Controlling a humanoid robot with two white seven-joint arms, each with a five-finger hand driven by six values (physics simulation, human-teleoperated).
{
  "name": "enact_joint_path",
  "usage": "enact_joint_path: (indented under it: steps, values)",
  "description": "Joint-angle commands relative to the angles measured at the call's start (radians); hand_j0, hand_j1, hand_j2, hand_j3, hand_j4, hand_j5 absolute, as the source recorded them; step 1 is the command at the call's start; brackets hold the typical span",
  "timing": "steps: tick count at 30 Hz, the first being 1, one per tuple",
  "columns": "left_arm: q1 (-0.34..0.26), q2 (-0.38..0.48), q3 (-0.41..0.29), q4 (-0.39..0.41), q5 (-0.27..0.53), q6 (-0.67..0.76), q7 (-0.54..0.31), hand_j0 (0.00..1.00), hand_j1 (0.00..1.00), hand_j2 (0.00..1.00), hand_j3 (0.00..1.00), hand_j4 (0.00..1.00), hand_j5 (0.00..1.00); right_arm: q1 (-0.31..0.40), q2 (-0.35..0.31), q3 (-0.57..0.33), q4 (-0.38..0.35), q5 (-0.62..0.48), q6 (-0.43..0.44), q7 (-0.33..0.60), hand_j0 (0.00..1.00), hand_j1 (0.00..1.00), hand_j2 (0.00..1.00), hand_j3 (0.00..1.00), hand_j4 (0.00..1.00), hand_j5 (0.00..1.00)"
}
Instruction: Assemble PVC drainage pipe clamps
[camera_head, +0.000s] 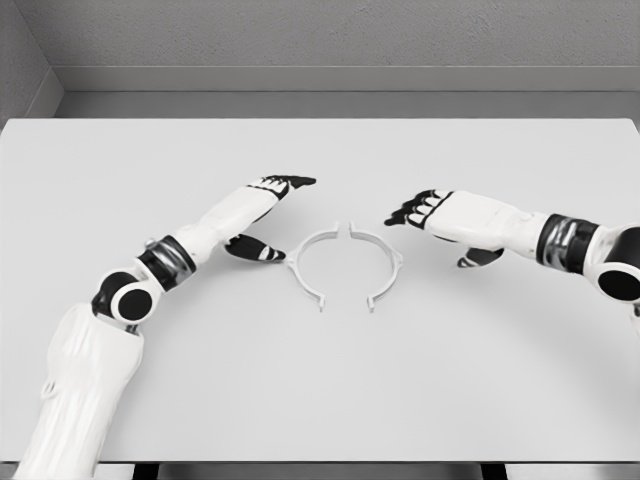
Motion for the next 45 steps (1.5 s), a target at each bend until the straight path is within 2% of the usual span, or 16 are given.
enact_joint_path:
  steps: [1,36,42,45]
  values:
    - [0.0,-0.008,0.001,-0.002,0.002,0.001,0.001,1.0,1.0,1.0,1.0,1.0,1.0,0.0,-0.004,-0.01,0.005,-0.004,0.002,-0.002,1.0,1.0,1.0,1.0,1.0,1.0]
    - [0.043,-0.005,-0.01,-0.076,0.004,-0.002,0.001,1.0,1.0,1.0,1.0,1.0,1.0,0.009,-0.005,-0.008,-0.006,-0.01,0.001,-0.002,1.0,1.0,1.0,1.0,1.0,1.0]
    - [0.028,-0.005,0.011,-0.059,0.002,0.015,0.001,1.0,1.0,1.0,1.0,1.0,1.0,0.011,0.004,0.003,-0.007,-0.011,0.001,0.0,1.0,1.0,1.0,1.0,1.0,1.0]
    - [0.005,-0.005,0.008,-0.041,0.002,0.058,0.001,1.0,1.0,1.0,1.0,1.0,1.0,0.014,0.007,0.006,-0.007,-0.061,0.001,-0.002,1.0,1.0,1.0,1.0,1.0,1.0]
